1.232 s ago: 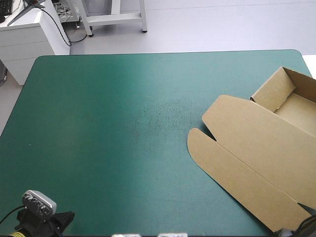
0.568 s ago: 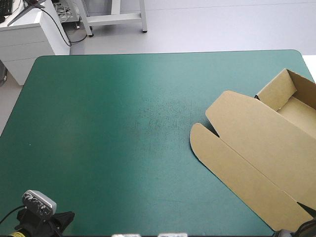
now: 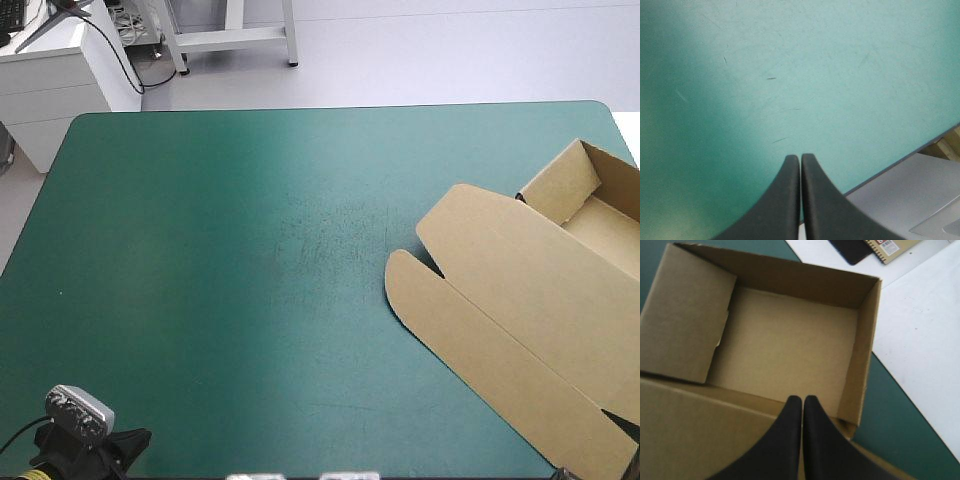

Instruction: Fold the box

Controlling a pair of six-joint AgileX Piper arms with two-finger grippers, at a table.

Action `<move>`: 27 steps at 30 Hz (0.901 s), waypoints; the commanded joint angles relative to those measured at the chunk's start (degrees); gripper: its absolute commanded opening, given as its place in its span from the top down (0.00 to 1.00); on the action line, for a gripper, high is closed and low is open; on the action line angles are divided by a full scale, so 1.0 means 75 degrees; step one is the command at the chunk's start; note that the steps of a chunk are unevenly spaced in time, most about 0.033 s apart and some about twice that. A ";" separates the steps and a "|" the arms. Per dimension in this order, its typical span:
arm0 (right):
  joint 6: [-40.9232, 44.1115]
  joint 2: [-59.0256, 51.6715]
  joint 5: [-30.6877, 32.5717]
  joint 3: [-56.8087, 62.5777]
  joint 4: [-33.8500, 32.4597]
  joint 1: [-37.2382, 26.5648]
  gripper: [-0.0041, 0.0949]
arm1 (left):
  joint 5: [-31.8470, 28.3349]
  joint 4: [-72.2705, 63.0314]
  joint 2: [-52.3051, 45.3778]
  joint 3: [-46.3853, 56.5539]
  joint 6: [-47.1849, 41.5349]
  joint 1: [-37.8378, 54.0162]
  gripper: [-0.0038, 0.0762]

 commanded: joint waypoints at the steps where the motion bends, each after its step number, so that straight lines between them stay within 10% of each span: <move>1: -0.0228 -0.0925 0.0010 0.0512 0.0219 0.0389 0.96 | -0.0360 -0.0136 0.0112 -0.0174 -0.0034 -0.0037 0.96; 12: -0.0995 -0.3444 -0.0587 0.3583 0.1054 0.2711 0.97 | -0.0346 -0.0136 0.0112 -0.0174 -0.0034 -0.0037 0.96; 27: -0.2903 -0.5334 -0.1804 0.6649 0.2553 0.2857 0.97 | -0.0346 -0.0136 0.0112 -0.0174 0.0007 -0.0037 0.96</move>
